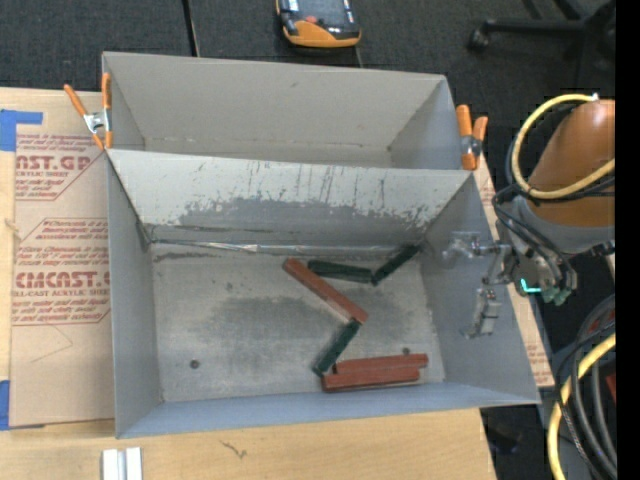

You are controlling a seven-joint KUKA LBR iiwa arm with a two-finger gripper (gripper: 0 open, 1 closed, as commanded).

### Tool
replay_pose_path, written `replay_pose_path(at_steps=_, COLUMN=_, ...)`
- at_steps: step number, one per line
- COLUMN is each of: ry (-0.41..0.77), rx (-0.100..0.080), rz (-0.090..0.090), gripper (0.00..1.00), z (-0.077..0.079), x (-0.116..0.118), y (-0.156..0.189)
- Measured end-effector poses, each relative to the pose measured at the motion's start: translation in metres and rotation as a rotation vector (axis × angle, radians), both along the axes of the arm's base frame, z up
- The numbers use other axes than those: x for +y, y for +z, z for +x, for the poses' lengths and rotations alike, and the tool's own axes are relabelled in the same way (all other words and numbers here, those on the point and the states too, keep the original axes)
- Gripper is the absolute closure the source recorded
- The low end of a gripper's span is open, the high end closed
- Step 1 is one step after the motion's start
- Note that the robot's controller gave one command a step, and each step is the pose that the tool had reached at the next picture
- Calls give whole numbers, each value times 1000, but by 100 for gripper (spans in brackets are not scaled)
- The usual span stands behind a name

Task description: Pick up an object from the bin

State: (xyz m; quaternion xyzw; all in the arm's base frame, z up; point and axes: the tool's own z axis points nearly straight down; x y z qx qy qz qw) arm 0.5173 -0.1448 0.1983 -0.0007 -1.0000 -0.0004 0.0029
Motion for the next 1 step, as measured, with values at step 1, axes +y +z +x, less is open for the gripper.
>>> replay_pose_path(at_steps=1, ry=2, rx=-8, rz=-2, gripper=0, z=2, x=1, y=4)
